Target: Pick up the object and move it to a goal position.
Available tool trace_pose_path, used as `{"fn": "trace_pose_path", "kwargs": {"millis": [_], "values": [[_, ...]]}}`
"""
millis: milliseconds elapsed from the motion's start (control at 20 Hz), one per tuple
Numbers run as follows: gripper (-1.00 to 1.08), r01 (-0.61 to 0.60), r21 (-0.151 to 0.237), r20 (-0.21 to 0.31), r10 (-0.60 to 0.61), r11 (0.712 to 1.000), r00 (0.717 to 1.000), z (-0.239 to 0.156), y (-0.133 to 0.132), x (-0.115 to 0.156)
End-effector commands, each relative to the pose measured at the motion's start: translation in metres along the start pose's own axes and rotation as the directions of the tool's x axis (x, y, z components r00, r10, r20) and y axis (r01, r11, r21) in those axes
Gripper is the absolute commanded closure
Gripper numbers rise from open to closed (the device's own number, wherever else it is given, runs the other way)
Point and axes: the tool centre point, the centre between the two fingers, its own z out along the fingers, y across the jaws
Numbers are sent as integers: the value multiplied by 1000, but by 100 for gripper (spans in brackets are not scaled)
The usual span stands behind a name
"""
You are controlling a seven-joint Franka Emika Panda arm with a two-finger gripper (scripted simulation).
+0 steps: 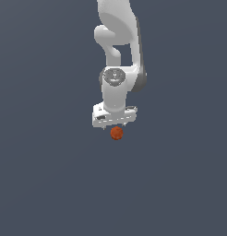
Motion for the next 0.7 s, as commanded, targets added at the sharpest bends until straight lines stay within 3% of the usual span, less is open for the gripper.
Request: {"fn": "trace_pose_path", "kwargs": {"millis": [0,650], "values": [[-92,45,-3,-13,-45,999,999,7,-6,-1],[-92,107,-8,-29,-107,994,994,19,-15,-3]]}}
